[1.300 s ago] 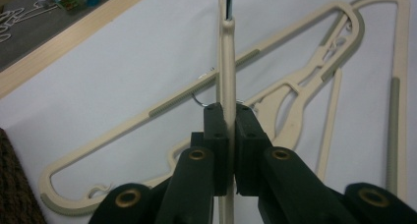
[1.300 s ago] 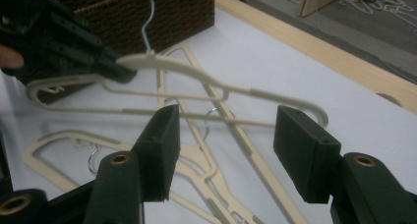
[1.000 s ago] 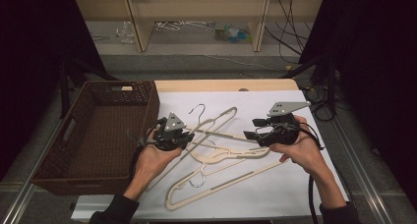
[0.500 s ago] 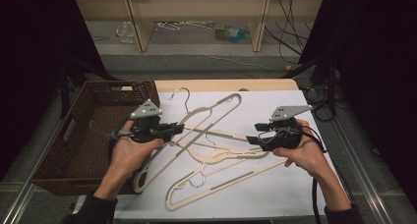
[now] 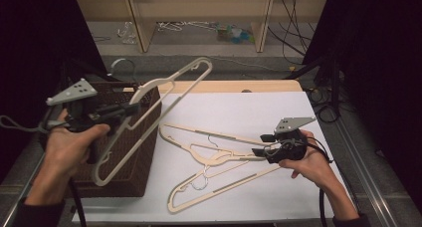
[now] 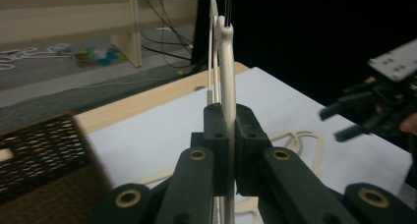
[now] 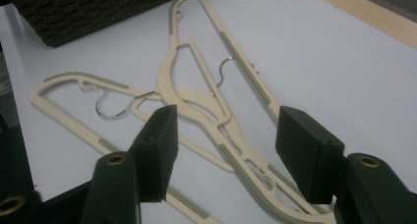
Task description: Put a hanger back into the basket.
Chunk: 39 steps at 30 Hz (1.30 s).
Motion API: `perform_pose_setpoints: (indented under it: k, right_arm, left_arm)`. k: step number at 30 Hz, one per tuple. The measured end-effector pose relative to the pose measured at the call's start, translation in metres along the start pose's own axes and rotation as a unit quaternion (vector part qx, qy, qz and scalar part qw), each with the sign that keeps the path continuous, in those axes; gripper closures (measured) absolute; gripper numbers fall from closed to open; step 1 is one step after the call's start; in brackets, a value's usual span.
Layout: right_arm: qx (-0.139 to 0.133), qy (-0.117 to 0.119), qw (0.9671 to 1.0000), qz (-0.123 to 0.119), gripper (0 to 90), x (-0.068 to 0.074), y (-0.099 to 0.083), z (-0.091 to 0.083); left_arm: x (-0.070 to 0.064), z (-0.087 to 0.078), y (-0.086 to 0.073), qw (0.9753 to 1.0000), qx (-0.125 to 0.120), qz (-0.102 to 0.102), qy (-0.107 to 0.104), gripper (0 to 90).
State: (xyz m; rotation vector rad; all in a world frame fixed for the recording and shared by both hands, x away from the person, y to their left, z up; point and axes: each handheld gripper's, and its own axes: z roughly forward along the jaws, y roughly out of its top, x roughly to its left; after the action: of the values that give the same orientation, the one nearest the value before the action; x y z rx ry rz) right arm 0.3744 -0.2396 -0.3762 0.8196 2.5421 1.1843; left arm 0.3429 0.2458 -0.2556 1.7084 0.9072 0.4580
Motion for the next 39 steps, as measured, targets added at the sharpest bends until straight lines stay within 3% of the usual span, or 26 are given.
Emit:
perform_pose_setpoints:
  k: [4, 5, 6, 7, 8, 11, 14, 17, 18, 20, 24, 27, 28, 29, 32, 33, 39]
  right_arm:
    - [0.000, -0.001, 1.0000, -0.004, 36.4, 0.005, -0.008, 0.004]
    - [-0.001, -0.004, 1.0000, -0.005, 35.7, 0.006, -0.010, 0.005]
    - [-0.001, -0.004, 1.0000, -0.005, 35.7, 0.006, -0.010, 0.005]
    - [-0.002, -0.007, 1.0000, -0.005, 34.4, 0.006, -0.012, 0.006]
    - [-0.002, -0.007, 1.0000, -0.005, 34.4, 0.006, -0.012, 0.006]
    - [0.002, -0.007, 1.0000, -0.002, 34.3, 0.005, -0.016, 0.006]
    - [0.007, -0.005, 1.0000, -0.001, 34.2, 0.005, -0.018, 0.007]
    - [0.013, -0.003, 0.9999, -0.005, 34.3, 0.004, -0.021, 0.009]
    - [0.015, -0.004, 0.9999, -0.002, 34.3, 0.004, -0.022, 0.009]
    - [0.017, -0.003, 0.9999, -0.002, 34.4, 0.003, -0.023, 0.009]
    - [0.018, -0.006, 0.9998, 0.001, 34.5, 0.002, -0.024, 0.008]
    - [0.021, -0.006, 0.9998, 0.001, 34.4, 0.001, -0.025, 0.008]
    - [0.021, -0.006, 0.9998, 0.001, 34.4, 0.001, -0.025, 0.008]
    - [0.023, -0.003, 0.9997, 0.000, 34.4, 0.001, -0.025, 0.009]
    - [0.026, -0.004, 0.9997, 0.001, 34.5, 0.001, -0.026, 0.010]
    - [0.020, -0.008, 0.9998, 0.003, 34.4, 0.002, -0.026, 0.011]
    - [0.028, -0.004, 0.9996, -0.003, 34.5, 0.000, -0.026, 0.010]
  left_arm:
    - [0.038, -0.008, -0.005, 0.9997, -0.010, 0.009, 0.020, 86.0]
    - [0.054, -0.009, -0.010, 0.9994, -0.008, 0.004, 0.034, 86.0]
    - [0.054, -0.009, -0.010, 0.9994, -0.008, 0.004, 0.034, 86.0]
    - [0.070, -0.010, -0.016, 0.9986, -0.008, -0.005, 0.053, 86.0]
    - [0.070, -0.010, -0.016, 0.9986, -0.008, -0.005, 0.053, 86.0]
    - [0.091, -0.011, -0.024, 0.9971, -0.001, -0.012, 0.075, 86.0]
    - [0.110, -0.012, -0.030, 0.9967, 0.002, 0.015, 0.080, 86.0]
    - [0.124, -0.013, -0.038, 0.9961, 0.009, 0.021, 0.085, 86.0]
    - [0.128, -0.014, -0.040, 0.9957, 0.012, 0.034, 0.086, 86.0]
    - [0.138, -0.015, -0.049, 0.9943, 0.029, 0.027, 0.099, 86.0]
    - [0.146, -0.015, -0.060, 0.9942, 0.046, 0.022, 0.095, 85.9]
    - [0.154, -0.015, -0.073, 0.9953, 0.057, 0.033, 0.072, 86.0]
    - [0.154, -0.015, -0.073, 0.9953, 0.057, 0.033, 0.072, 86.0]
    - [0.154, -0.014, -0.076, 0.9956, 0.057, 0.019, 0.072, 86.0]
    - [0.155, -0.014, -0.082, 0.9957, 0.063, 0.019, 0.066, 86.0]
    - [0.158, -0.014, -0.082, 0.9955, 0.064, 0.036, 0.060, 86.0]
    - [0.162, -0.023, -0.088, 0.9956, 0.069, 0.032, 0.055, 86.0]
